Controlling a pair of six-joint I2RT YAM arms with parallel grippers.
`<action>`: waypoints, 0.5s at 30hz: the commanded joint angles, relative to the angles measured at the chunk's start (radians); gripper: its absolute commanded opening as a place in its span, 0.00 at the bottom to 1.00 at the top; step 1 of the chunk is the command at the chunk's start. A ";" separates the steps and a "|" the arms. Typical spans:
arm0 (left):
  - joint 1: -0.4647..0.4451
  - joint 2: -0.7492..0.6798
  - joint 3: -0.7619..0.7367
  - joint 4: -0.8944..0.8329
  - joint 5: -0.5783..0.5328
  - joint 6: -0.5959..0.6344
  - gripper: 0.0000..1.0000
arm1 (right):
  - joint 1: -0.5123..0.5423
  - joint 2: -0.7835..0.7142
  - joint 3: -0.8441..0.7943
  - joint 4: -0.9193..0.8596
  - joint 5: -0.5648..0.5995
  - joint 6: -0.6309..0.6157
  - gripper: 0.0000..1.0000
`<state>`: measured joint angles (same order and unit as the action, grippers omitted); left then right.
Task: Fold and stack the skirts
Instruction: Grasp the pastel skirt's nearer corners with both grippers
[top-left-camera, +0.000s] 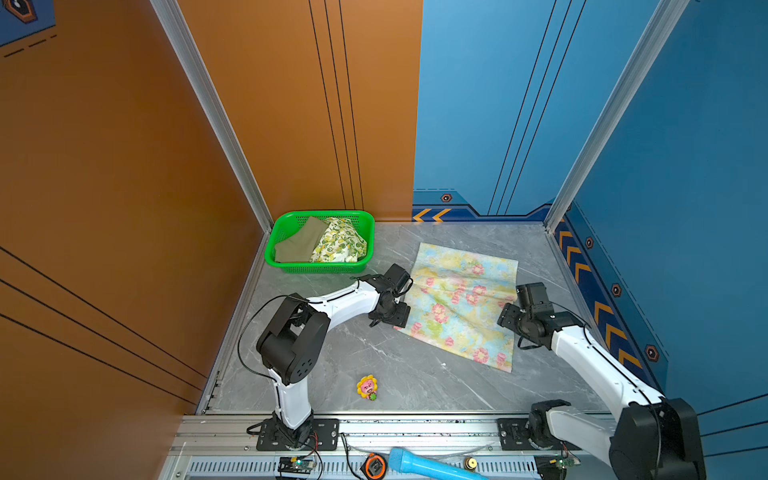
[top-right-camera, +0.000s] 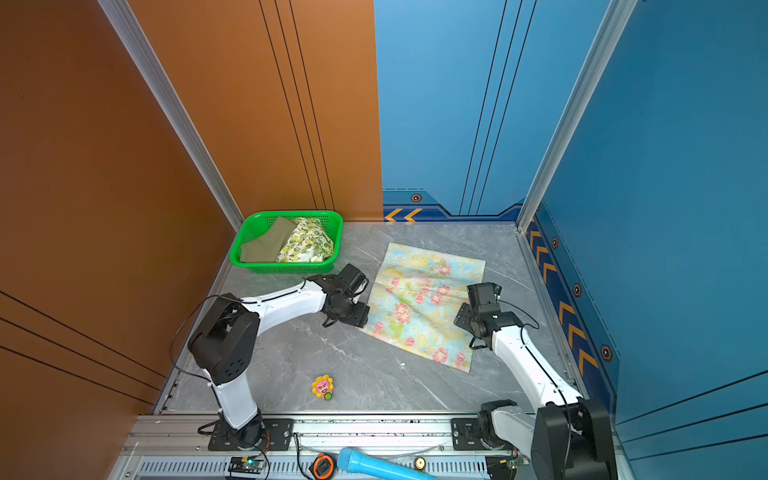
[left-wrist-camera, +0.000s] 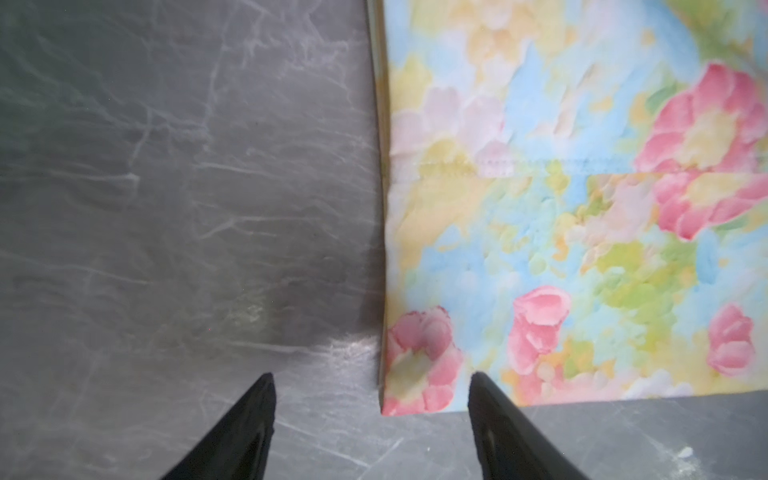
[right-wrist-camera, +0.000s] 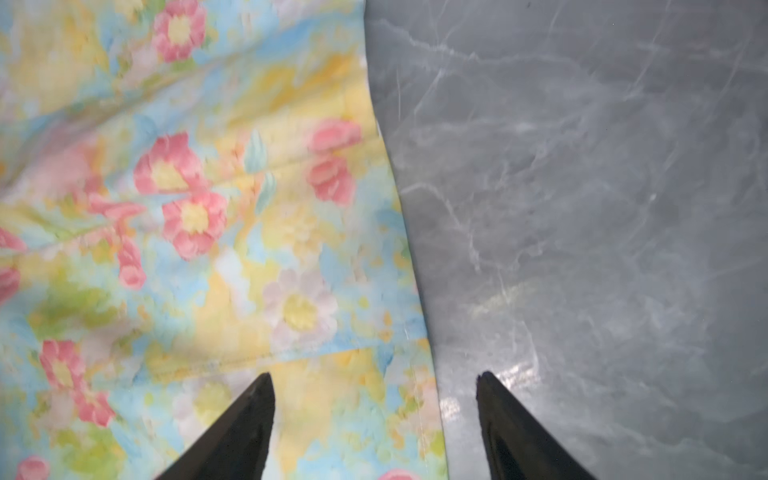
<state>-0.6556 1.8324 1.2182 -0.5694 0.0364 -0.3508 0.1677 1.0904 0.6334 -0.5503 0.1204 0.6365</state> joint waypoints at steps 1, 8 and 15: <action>-0.021 -0.028 -0.028 0.021 0.038 -0.028 0.74 | 0.026 -0.076 -0.082 -0.108 0.022 0.119 0.76; -0.038 -0.032 -0.056 0.043 0.060 -0.051 0.67 | 0.045 -0.188 -0.192 -0.159 -0.018 0.203 0.73; -0.039 -0.019 -0.076 0.068 0.055 -0.066 0.50 | 0.084 -0.238 -0.251 -0.146 -0.091 0.272 0.62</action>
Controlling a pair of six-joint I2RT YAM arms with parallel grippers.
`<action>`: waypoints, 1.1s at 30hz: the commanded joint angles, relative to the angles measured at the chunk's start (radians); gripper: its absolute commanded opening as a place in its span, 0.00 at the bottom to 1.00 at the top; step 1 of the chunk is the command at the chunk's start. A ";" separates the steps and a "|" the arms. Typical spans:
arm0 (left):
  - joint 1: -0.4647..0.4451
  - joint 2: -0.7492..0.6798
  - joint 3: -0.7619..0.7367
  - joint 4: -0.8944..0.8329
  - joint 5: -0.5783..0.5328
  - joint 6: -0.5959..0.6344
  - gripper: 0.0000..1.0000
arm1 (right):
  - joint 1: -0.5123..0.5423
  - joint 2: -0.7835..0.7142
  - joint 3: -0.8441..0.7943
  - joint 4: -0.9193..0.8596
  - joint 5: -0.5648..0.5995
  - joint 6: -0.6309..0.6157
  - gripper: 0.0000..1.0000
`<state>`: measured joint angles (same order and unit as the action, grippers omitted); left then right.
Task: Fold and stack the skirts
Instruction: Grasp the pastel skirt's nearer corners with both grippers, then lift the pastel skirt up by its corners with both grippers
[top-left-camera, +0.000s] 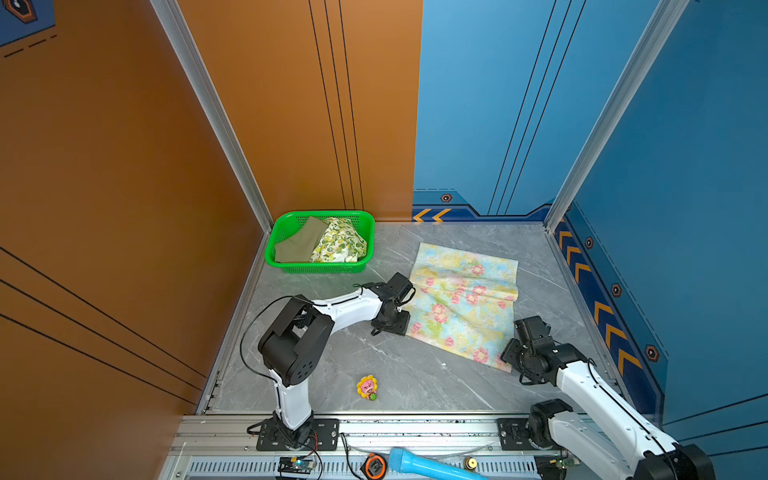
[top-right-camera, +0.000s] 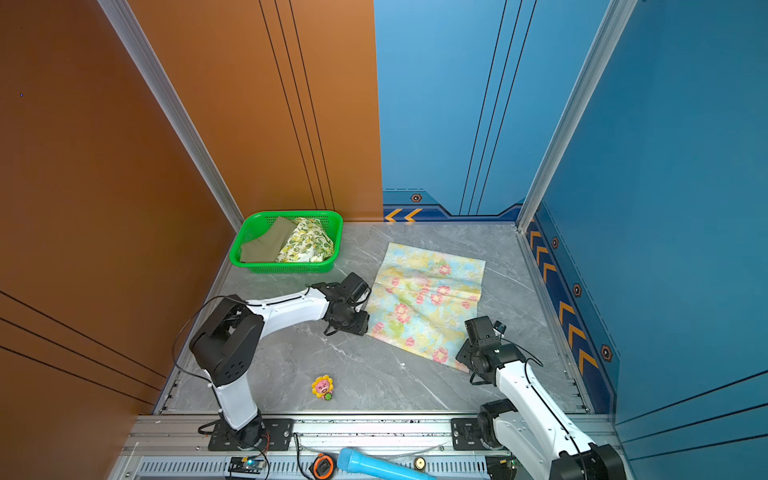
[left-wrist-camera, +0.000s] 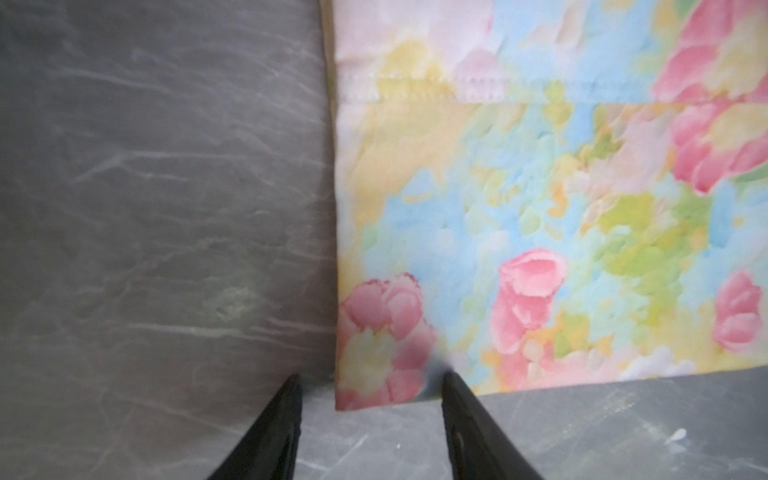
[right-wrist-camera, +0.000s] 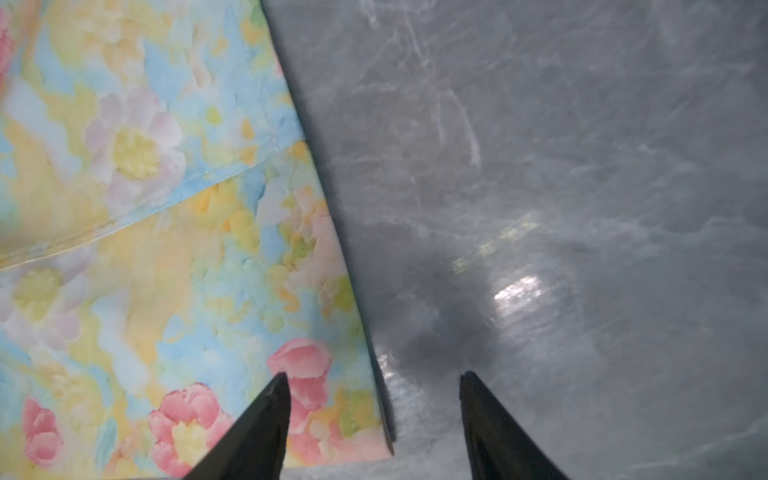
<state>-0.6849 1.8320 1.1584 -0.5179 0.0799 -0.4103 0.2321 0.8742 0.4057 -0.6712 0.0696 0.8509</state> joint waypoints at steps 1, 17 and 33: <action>-0.010 -0.015 -0.015 0.018 0.013 -0.008 0.47 | 0.029 -0.026 -0.025 -0.022 -0.045 0.070 0.61; 0.004 -0.030 -0.001 0.050 0.014 -0.023 0.00 | 0.100 0.085 -0.007 0.068 -0.013 0.095 0.02; 0.040 -0.256 0.292 -0.097 0.009 0.007 0.00 | 0.081 0.086 0.667 -0.207 0.153 -0.143 0.00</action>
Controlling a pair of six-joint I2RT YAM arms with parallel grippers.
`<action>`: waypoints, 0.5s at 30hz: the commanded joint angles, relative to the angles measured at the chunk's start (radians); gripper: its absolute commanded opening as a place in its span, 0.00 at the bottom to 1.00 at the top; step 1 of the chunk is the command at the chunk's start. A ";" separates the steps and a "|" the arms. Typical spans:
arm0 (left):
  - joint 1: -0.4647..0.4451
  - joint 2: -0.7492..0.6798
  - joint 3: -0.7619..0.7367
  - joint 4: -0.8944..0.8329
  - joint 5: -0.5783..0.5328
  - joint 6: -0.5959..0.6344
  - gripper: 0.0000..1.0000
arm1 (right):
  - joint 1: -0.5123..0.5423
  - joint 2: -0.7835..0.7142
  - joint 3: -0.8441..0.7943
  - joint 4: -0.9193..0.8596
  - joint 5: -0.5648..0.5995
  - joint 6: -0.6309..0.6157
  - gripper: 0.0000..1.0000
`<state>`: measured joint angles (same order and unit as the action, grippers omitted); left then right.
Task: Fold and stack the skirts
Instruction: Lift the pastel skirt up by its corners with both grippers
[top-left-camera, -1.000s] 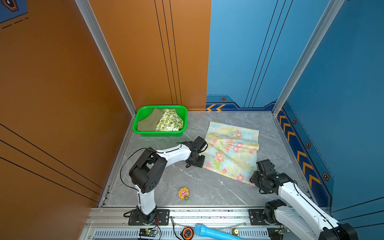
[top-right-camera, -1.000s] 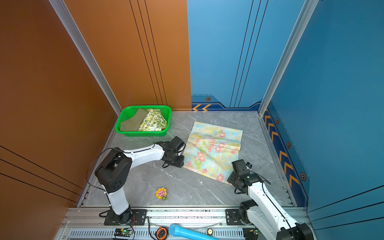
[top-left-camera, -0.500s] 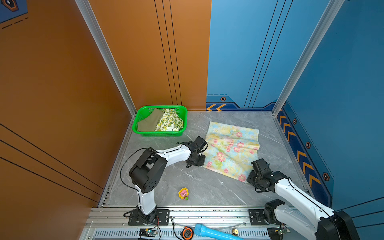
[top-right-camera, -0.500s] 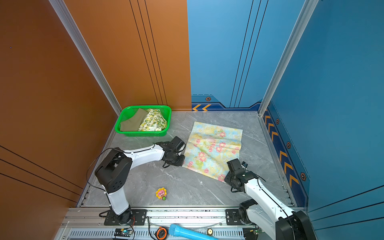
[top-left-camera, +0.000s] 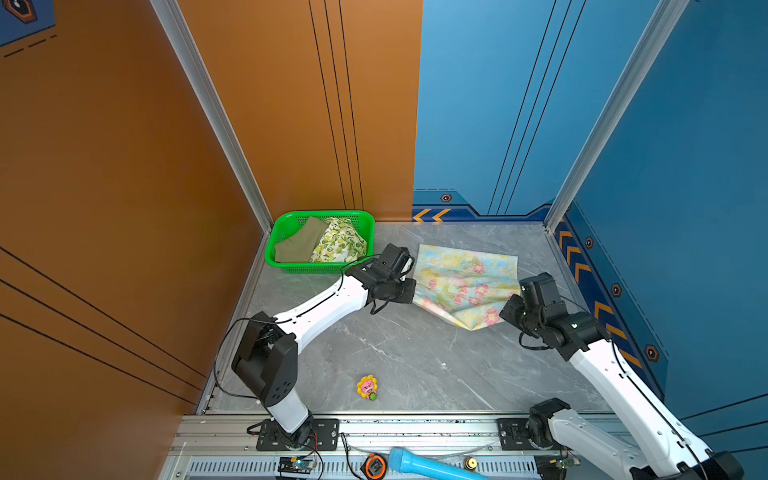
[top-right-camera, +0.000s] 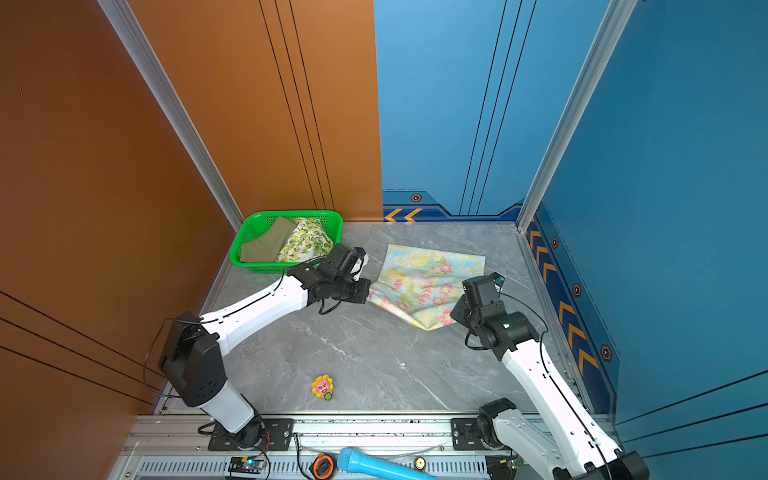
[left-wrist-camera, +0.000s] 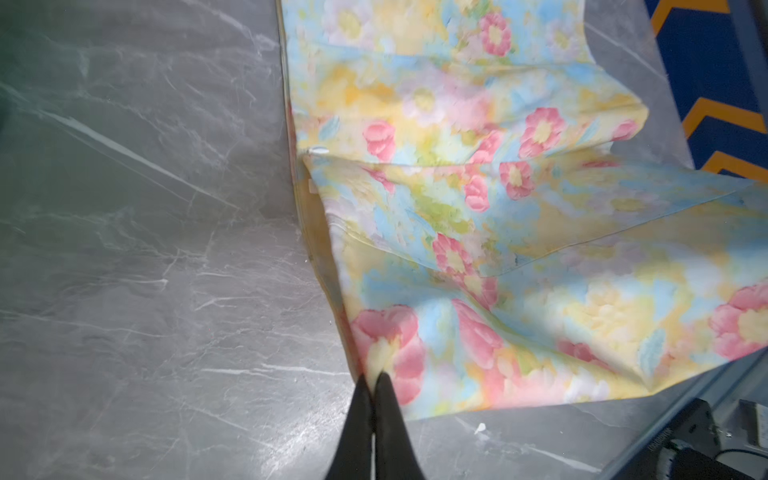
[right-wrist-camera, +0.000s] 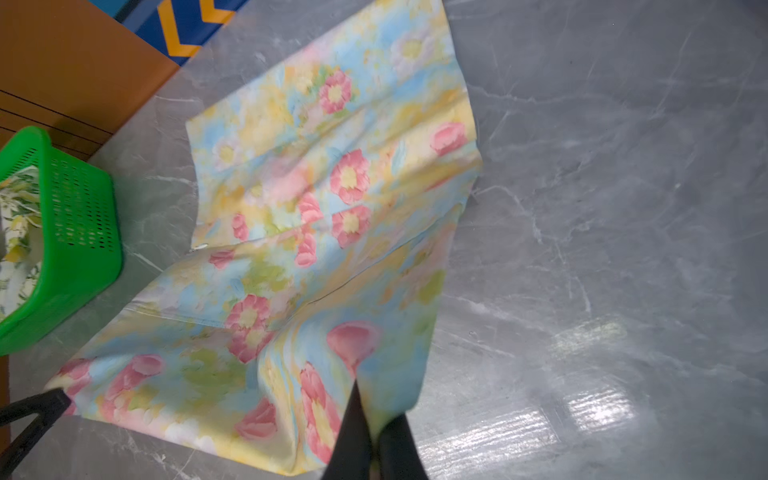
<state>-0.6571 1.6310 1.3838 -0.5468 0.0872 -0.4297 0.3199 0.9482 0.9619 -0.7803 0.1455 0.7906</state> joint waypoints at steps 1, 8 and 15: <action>0.016 -0.073 0.095 -0.078 -0.001 0.030 0.00 | -0.007 0.022 0.170 -0.114 0.092 -0.104 0.00; 0.072 -0.161 0.288 -0.125 0.050 0.037 0.00 | -0.022 0.111 0.523 -0.176 0.135 -0.205 0.00; 0.168 -0.103 0.452 -0.140 0.135 0.039 0.00 | -0.093 0.257 0.722 -0.147 0.040 -0.234 0.00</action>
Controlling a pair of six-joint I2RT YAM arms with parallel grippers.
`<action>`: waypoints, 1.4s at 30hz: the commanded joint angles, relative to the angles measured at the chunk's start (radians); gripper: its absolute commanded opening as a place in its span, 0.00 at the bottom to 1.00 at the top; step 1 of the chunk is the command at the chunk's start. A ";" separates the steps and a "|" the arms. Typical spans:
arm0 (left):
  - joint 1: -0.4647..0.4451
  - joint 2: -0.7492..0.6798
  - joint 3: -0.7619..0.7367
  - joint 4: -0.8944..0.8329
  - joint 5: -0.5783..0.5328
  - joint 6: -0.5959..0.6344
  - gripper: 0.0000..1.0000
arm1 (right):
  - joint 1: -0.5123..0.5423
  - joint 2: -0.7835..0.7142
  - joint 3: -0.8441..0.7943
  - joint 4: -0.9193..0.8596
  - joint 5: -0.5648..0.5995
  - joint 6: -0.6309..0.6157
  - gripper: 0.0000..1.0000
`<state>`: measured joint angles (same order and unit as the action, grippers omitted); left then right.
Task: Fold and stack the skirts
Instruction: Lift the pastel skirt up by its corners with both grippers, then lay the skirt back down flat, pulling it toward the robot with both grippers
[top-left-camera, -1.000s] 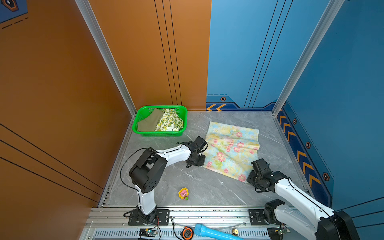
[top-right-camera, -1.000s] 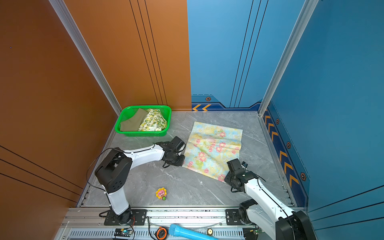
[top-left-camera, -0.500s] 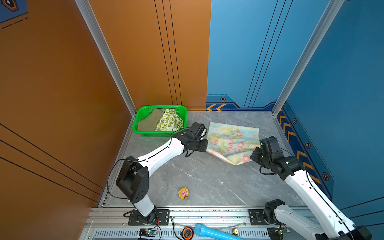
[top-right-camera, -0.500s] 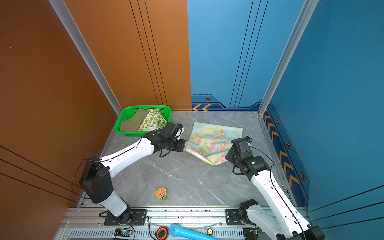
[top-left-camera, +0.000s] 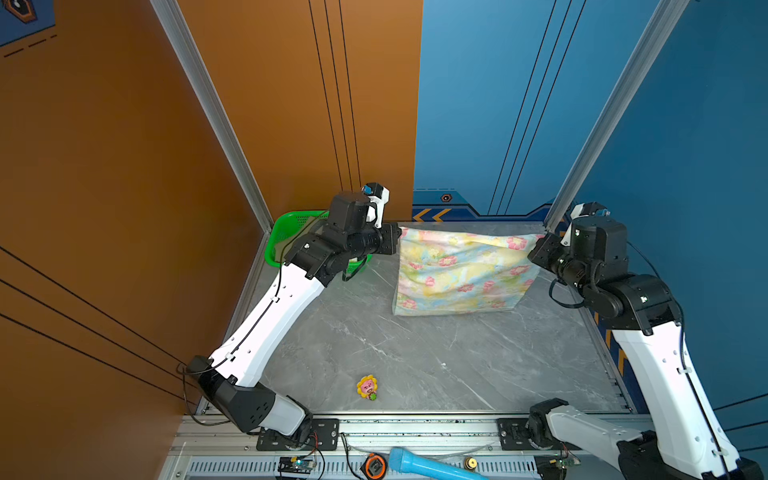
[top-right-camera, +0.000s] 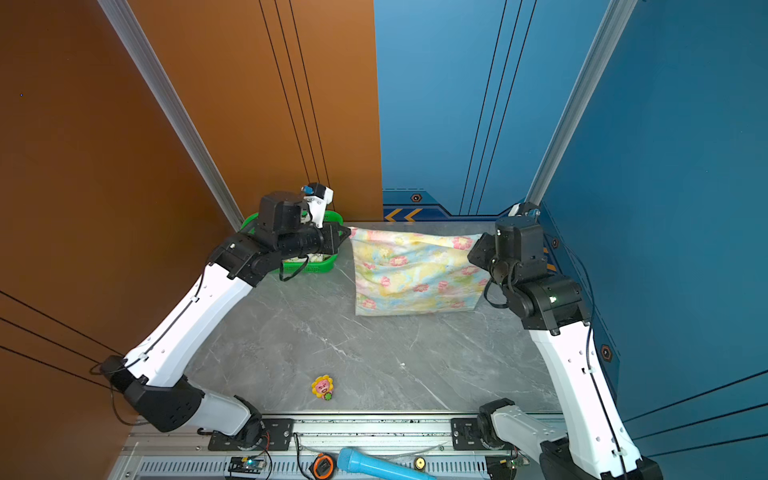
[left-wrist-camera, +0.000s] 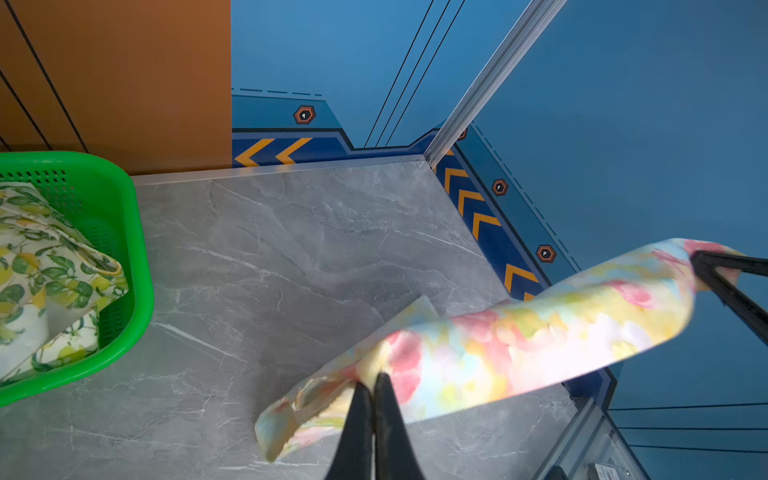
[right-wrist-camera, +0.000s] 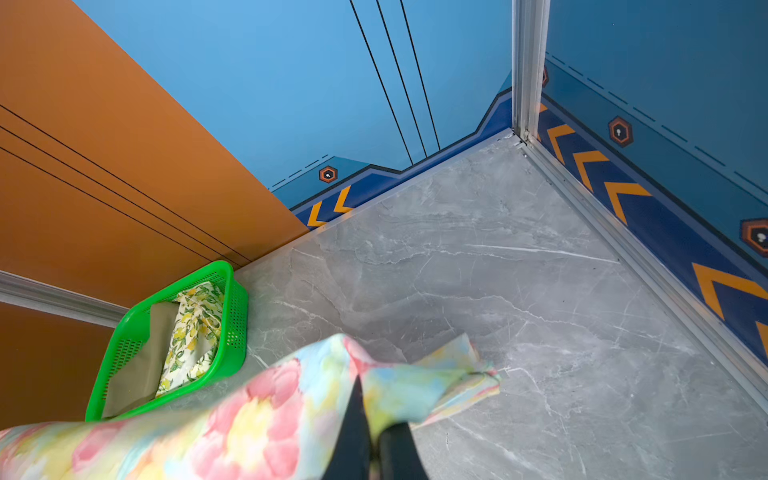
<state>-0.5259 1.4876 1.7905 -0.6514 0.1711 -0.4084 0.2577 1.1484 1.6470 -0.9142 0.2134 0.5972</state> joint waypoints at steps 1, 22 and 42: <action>0.058 0.069 0.070 -0.036 0.074 0.015 0.00 | -0.055 0.088 0.051 0.005 -0.055 -0.041 0.00; 0.063 0.151 0.011 -0.032 0.166 0.015 0.00 | -0.140 0.099 -0.097 0.111 -0.216 -0.043 0.00; -0.096 0.037 -0.625 0.097 -0.034 -0.030 0.78 | -0.116 -0.154 -0.805 0.251 -0.253 0.018 0.82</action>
<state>-0.6285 1.4906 1.1011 -0.5350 0.1921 -0.4610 0.1333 0.9245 0.7887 -0.7437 -0.0261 0.6312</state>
